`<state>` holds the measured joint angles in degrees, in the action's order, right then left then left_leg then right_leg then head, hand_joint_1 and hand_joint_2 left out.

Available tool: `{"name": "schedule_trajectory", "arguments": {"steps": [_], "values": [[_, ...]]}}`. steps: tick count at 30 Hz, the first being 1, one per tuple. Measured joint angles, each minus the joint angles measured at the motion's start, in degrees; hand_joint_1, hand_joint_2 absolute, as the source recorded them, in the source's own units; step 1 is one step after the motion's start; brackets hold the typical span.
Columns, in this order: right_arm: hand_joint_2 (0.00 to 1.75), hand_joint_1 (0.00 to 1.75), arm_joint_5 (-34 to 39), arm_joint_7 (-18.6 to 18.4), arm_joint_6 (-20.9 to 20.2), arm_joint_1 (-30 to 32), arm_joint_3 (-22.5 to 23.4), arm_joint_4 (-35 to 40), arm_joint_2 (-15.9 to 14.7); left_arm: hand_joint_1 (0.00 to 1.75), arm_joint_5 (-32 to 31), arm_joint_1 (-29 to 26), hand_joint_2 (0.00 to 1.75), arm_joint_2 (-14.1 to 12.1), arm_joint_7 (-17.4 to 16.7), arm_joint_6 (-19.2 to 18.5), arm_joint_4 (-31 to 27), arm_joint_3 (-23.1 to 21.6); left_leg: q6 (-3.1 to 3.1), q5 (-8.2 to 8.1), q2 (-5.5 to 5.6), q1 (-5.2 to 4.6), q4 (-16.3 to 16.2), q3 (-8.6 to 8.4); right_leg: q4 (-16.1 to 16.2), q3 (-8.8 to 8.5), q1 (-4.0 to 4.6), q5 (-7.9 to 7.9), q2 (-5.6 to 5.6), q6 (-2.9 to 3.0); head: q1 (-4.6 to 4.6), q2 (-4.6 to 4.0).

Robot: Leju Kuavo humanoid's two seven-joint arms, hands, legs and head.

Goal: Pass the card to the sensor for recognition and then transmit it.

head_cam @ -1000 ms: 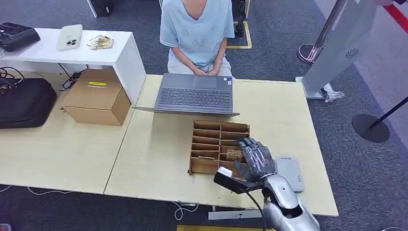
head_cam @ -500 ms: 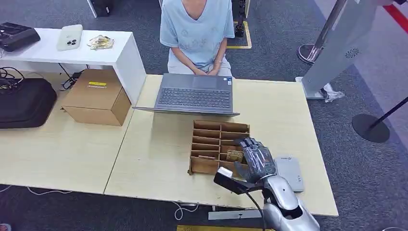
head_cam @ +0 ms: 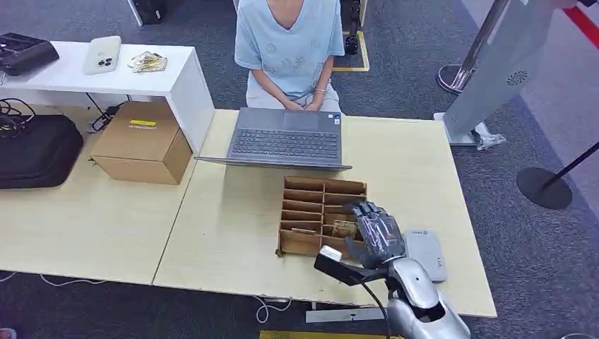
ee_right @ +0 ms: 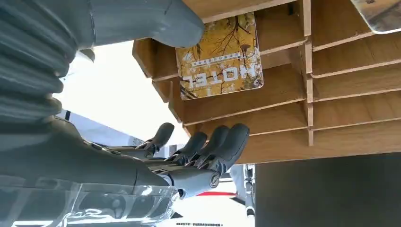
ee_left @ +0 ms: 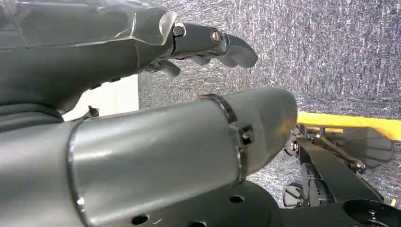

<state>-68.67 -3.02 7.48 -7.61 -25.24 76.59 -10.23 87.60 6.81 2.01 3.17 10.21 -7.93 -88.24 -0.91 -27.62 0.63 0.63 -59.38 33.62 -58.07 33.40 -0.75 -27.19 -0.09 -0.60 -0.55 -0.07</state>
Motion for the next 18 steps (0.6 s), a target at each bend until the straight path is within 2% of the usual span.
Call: {"name": "schedule_trajectory", "arguments": {"steps": [5, 18], "values": [[1.75, 0.66, 0.0, 0.02, 0.0, 0.4, 0.0, 0.5, -0.04, 0.0, 0.02, 0.0, 0.0, 0.0, 0.0, 0.04, 0.0, 0.0, 0.0, 0.0, 0.0, 0.0, 0.0, 0.01, 0.0, 0.01, 0.0, 0.0, 0.0, 0.0, 0.0, 0.0], [1.75, 0.7, -0.65, -0.7, -0.11, 0.7, -0.39, 1.09, -0.09, 0.0, 0.79, -0.01, 0.0, 0.0, 0.04, 0.11, 0.0, 0.0, 0.0, 0.0, 0.01, 0.0, 0.01, 0.03, 0.0, 0.01, 0.0, 0.0, -0.01, 0.0, 0.0, 0.0]]}}
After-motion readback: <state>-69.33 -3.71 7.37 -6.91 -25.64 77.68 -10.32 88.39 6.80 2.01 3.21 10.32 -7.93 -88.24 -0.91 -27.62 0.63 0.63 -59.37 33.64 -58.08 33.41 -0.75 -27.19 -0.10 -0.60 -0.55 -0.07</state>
